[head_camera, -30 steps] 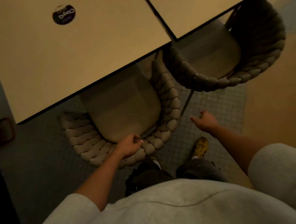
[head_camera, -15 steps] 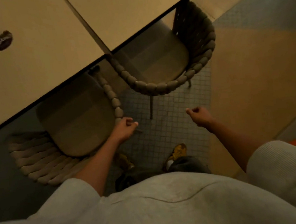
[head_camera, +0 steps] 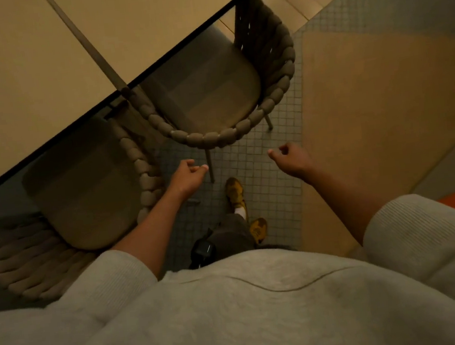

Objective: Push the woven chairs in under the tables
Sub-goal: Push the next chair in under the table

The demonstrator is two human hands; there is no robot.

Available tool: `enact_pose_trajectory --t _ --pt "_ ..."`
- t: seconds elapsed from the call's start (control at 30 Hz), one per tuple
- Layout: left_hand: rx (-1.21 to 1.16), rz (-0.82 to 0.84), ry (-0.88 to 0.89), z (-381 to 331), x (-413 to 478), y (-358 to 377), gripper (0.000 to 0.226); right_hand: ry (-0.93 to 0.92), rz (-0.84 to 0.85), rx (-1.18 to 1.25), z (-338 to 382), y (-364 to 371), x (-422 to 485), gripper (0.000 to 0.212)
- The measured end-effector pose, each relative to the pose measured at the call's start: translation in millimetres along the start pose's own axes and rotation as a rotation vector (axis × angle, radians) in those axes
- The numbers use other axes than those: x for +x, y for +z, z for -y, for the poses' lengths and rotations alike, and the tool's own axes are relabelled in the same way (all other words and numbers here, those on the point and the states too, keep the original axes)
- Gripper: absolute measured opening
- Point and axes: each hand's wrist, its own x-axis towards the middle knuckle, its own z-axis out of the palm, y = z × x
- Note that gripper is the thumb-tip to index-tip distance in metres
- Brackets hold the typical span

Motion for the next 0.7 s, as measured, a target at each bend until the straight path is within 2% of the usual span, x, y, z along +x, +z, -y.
enact_pose_trajectory --t 0.1,0.53,0.7 --pt "-0.068 -0.027 -0.058 -13.5 19.6 8.1 0.071 0.005 -0.029 0.007 3.3 -20.9 21.0 0.074" --pt "-0.666 -0.27 -0.413 -79.6 99.6 4.5 0.096 0.074 -0.057 0.019 58.2 -112.7 130.1 0.089" --pt "-0.755 -0.327 -0.523 -102.1 120.5 2.4 0.086 0.068 -0.089 -0.011 77.6 -135.0 171.8 0.094"
